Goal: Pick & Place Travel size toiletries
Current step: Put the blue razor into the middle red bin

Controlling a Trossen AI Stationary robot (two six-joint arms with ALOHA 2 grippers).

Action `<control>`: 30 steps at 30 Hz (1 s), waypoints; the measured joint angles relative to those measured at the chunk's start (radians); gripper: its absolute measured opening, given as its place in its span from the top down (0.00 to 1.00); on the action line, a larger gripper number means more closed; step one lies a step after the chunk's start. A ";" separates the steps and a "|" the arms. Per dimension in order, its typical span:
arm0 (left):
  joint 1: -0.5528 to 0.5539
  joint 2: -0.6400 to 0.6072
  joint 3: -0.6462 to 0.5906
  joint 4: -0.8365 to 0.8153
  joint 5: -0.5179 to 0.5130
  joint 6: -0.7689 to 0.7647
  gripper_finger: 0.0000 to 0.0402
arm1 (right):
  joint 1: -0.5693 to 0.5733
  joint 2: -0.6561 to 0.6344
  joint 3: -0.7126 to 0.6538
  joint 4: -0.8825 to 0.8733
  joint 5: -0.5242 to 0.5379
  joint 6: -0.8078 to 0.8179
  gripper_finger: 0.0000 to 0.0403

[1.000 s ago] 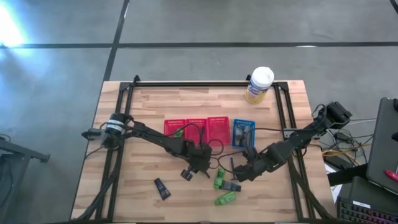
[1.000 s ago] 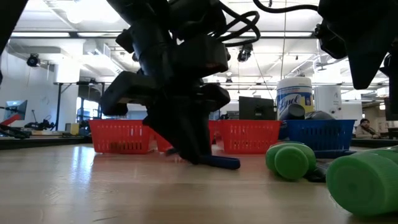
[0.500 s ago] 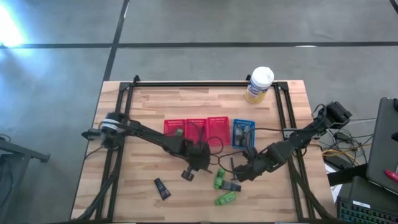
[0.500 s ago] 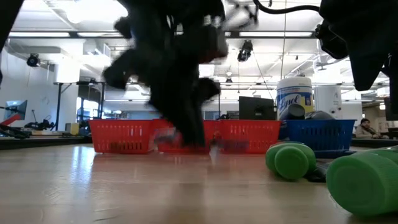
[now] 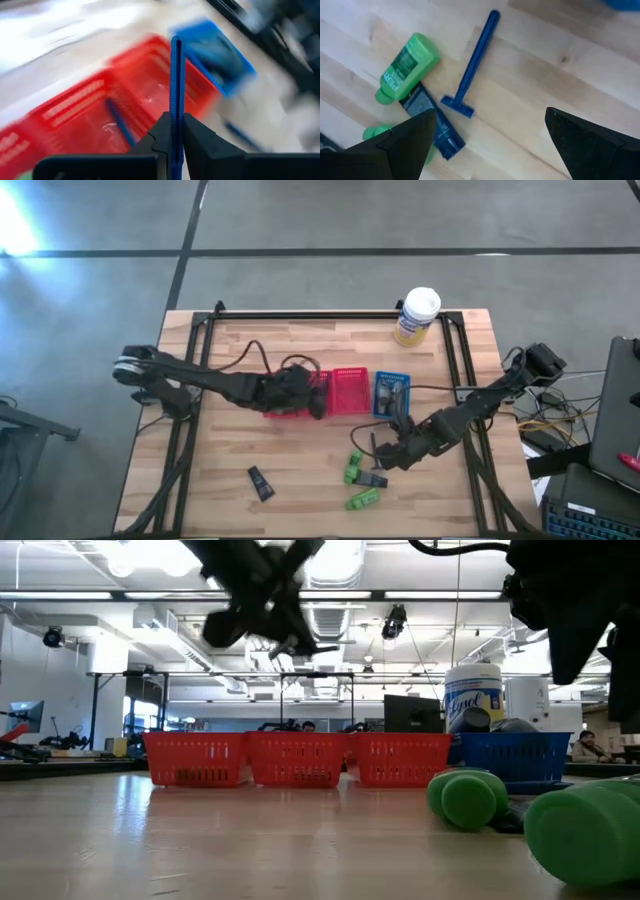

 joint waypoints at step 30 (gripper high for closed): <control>0.059 0.128 -0.240 0.281 -0.095 -0.417 0.76 | 0.000 -0.003 -0.002 0.002 0.039 -0.045 0.09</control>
